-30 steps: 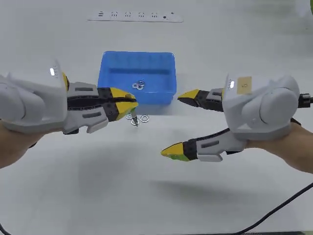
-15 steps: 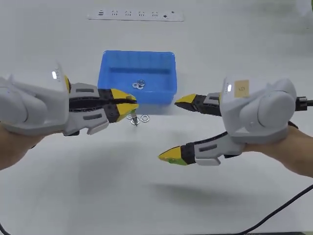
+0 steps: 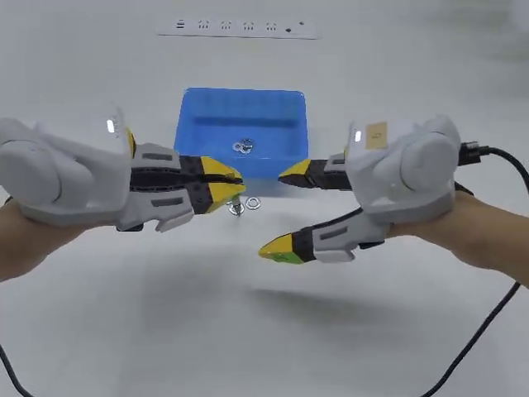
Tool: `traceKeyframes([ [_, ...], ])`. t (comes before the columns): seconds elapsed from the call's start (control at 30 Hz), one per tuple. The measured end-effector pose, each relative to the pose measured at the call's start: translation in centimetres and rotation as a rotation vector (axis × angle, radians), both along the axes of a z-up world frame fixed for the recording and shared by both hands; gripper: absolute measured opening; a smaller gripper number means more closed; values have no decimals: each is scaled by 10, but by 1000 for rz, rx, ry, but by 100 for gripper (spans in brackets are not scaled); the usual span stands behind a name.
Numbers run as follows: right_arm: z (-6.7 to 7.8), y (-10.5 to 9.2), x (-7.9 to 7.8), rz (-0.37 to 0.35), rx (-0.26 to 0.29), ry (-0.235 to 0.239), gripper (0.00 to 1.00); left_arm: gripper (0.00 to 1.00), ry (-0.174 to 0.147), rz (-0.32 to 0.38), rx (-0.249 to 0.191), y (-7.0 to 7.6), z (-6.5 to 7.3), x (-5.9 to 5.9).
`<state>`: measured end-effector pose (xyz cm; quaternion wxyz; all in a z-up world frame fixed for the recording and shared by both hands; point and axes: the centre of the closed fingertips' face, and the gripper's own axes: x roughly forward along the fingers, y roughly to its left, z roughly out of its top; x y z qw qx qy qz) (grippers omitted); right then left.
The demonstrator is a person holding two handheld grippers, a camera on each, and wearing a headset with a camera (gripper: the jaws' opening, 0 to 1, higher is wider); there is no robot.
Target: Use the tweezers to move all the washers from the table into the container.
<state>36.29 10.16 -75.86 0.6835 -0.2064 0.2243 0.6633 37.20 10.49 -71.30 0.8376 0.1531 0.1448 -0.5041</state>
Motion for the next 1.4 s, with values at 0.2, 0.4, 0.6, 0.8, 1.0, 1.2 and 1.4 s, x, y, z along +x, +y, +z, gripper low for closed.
traceKeyframes([
  [0.2, -1, 19, 9, 28, 16, 5, 48, 6, 5, 5, 6, 0, -1, 3],
  [0.4, -5, 30, 12, 47, 27, 35, 37, 6, 12, -8, 15, 0, -1, 4],
  [0.6, -9, 34, 9, 98, 20, 40, 26, 7, 18, -17, 17, 0, -1, 2],
  [0.8, -13, 37, 4, 138, -4, 35, 21, 7, 22, -23, 19, -1, -2, 1],
  [1.0, -18, 40, 2, 170, -31, -2, 13, 7, 22, -25, 25, -1, -3, 0],
  [1.2, -18, 42, 3, 197, -45, -51, 11, 7, 20, -3, 37, 5, -4, 3],
  [1.4, -18, 42, 3, 196, -36, -70, 10, 8, 5, 17, 47, 5, -3, 4],
])
